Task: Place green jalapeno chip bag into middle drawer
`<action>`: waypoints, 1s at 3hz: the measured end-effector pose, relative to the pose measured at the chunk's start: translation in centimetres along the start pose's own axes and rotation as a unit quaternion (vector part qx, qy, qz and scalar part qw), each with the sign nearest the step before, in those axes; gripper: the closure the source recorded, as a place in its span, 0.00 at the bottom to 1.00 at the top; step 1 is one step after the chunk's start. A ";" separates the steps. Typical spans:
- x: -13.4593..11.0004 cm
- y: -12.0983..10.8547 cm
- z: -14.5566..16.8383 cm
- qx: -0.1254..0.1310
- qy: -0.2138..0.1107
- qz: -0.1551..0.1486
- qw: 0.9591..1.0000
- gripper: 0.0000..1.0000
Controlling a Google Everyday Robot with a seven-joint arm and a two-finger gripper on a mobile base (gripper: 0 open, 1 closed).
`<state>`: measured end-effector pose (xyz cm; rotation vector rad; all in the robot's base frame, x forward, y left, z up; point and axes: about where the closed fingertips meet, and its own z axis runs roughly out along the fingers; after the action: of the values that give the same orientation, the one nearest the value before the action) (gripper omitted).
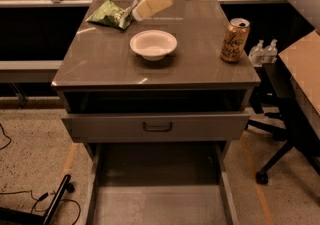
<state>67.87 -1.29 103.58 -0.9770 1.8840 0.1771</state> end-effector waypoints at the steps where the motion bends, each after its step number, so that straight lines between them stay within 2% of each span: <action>1: -0.7 -1.0 2.8 0.009 0.007 0.010 1.000 0.00; 3: -2.3 -6.0 12.2 0.068 0.013 0.032 0.997 0.00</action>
Offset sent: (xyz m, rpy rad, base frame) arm 0.1490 0.0408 -0.0301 0.0054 -0.0036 -0.1751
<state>80.88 2.10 100.77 -0.8305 1.9264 0.0740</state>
